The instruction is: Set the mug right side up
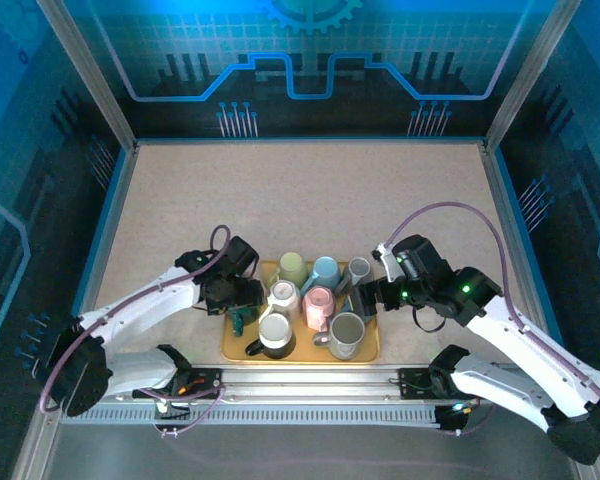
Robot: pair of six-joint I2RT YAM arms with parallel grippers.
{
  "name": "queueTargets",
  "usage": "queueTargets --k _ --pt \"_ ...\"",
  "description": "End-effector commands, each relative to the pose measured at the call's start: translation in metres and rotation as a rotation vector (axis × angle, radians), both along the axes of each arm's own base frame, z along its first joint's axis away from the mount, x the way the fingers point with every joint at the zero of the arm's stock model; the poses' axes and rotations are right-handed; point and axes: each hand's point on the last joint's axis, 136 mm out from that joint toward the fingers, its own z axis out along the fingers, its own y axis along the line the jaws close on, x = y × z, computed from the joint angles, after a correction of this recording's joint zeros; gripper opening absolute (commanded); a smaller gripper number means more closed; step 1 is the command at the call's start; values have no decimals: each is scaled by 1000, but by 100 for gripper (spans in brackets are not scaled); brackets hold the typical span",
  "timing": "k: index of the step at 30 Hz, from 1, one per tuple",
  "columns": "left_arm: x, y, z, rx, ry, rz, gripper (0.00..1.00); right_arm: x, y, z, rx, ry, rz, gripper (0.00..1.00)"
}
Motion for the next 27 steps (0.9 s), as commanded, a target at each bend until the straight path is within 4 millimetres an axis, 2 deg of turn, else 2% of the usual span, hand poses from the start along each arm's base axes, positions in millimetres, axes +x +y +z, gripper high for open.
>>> queueTargets --k 1,4,7,10,14,15,16,20,23,27 --pt "2 11 30 37 -57 -1 55 0 -1 18 42 -53 -21 100" --pt "3 11 45 16 -92 -2 55 -5 4 26 76 -75 29 99" --pt "-1 13 56 -8 -120 3 54 -10 11 42 177 -81 19 100" --pt "-6 15 68 -25 -137 -3 52 -9 6 54 194 -148 9 100" --pt "-9 20 86 -37 -177 3 51 -8 4 52 160 -167 39 98" --pt "-9 20 90 -50 -188 5 51 -8 5 49 151 -154 46 96" --pt "-10 19 94 -63 -198 9 51 -7 8 61 171 -169 53 96" --pt "-8 7 118 -149 -270 -55 53 -10 20 73 229 -177 102 95" --pt "-4 -1 148 -225 -396 -123 55 -5 23 85 279 -172 53 99" --pt "7 -26 215 -419 -611 -209 53 -8 36 104 347 -204 109 100"
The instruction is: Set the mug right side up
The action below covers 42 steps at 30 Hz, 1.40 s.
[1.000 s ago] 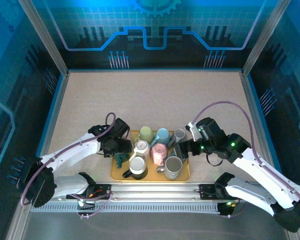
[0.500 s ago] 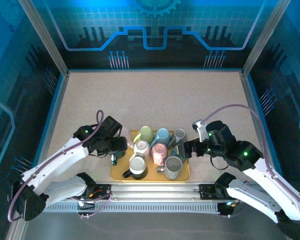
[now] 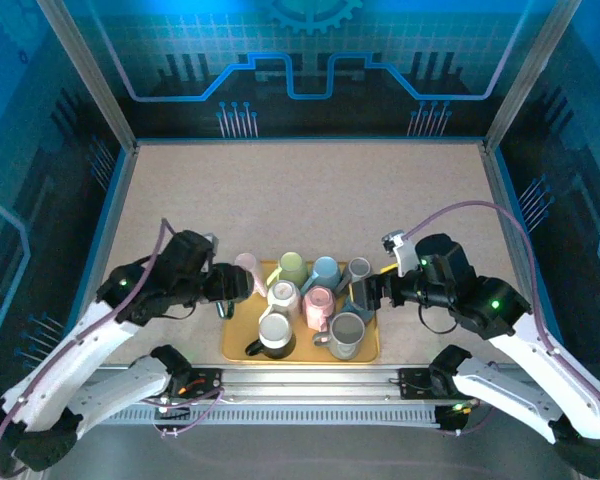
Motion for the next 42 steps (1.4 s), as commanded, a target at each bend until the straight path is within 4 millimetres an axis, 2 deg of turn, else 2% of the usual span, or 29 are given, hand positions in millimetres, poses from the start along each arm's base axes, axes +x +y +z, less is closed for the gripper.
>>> queueTargets --k 1,4,5,7,10,13,19,28,33,36,42 --pt "21 -38 91 -241 -300 -140 52 -5 24 36 135 -68 102 99" --pt "33 -60 138 -444 -449 -178 51 -5 50 54 243 -57 199 97" --pt "35 -65 144 -507 -463 -182 51 -4 58 63 294 -53 216 97" --pt "42 -78 171 -702 -537 -195 51 5 69 81 399 -66 200 97" --pt "52 -88 192 -930 -618 -197 50 15 76 101 524 -89 180 95" --pt "57 -90 203 -1062 -671 -197 48 21 90 100 606 -42 210 89" --pt "56 -92 212 -1181 -719 -234 48 20 110 110 671 -24 312 86" --pt "54 -92 212 -1207 -713 -242 48 41 112 106 656 -42 251 85" --pt "54 -93 207 -1208 -701 -241 47 46 116 109 671 -38 261 75" --pt "54 -94 202 -1207 -686 -239 46 50 118 126 700 -71 282 68" --pt "52 -98 191 -1193 -668 -245 45 56 122 136 729 -72 299 55"
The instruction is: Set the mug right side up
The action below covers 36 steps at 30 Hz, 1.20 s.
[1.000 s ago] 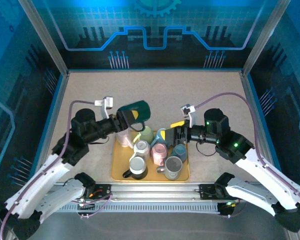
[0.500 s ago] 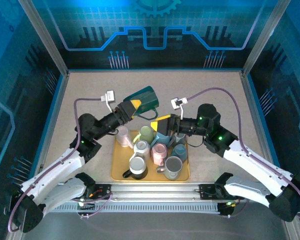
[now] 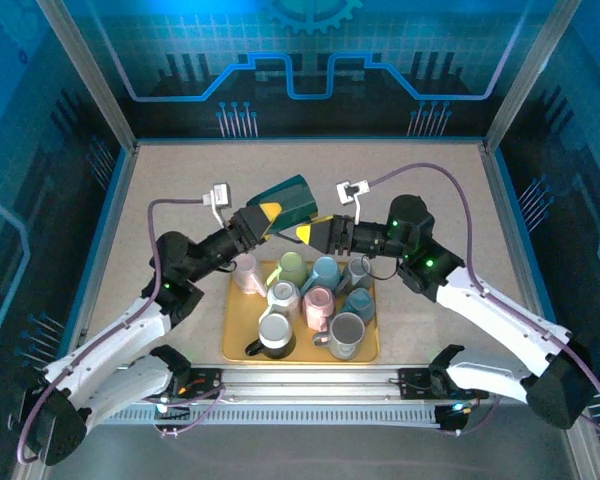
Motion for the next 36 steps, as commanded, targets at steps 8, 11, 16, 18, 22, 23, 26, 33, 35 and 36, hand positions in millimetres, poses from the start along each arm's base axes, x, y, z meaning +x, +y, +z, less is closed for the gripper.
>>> queueTargets --k 8,11,16,18,22,23,26,33,35,36 --pt "-22 2 25 -52 -124 -30 51 4 10 37 112 -39 56 4" --pt "-22 2 17 -13 -107 -27 75 3 9 40 92 -56 40 0" --pt "-27 29 -16 215 -11 128 99 8 1 27 -61 -81 -30 0" --pt "-31 48 -29 332 16 215 99 14 -1 18 -136 -84 -57 0" --pt "-34 74 -52 619 102 297 99 30 -1 -1 -280 -91 -97 0" --pt "-33 79 -58 696 126 308 99 36 0 -6 -314 -92 -108 0" --pt "-28 88 -73 863 171 323 99 57 2 -19 -424 -102 -146 0" --pt "-28 101 -89 1033 181 330 99 114 13 -51 -708 -137 -233 0" --pt "-24 106 -89 1044 165 363 99 130 17 -56 -769 -139 -265 0" --pt "-22 107 -88 1047 156 379 99 139 23 -58 -802 -151 -278 0"
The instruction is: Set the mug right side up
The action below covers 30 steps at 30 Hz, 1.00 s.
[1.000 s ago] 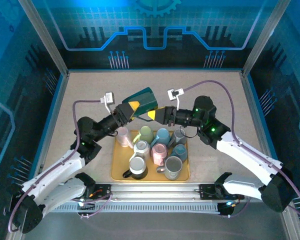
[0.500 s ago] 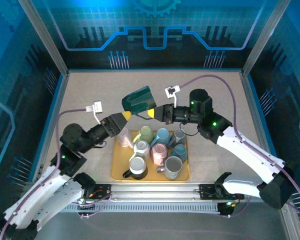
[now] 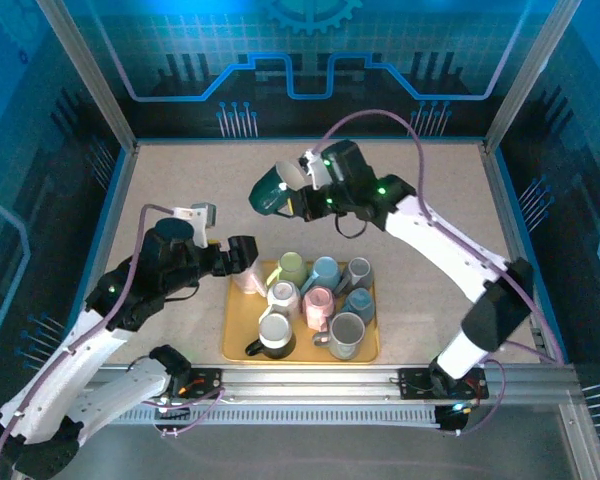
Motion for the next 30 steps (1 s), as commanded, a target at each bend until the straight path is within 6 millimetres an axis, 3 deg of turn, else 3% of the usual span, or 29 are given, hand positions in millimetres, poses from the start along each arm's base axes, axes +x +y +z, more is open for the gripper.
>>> queueTargets --k 1,6,15,21,30 --pt "2 16 3 98 -56 31 99 27 9 20 -124 -146 -24 0" --pt "13 28 3 141 -71 111 99 64 26 -9 -309 -159 -77 0" --pt "12 40 -3 175 -140 146 99 133 39 -58 -511 -219 -177 0" --pt "10 39 -2 156 -154 138 99 159 39 -82 -526 -231 -217 0" --pt "9 36 -3 150 -169 120 99 178 45 -114 -488 -208 -199 0"
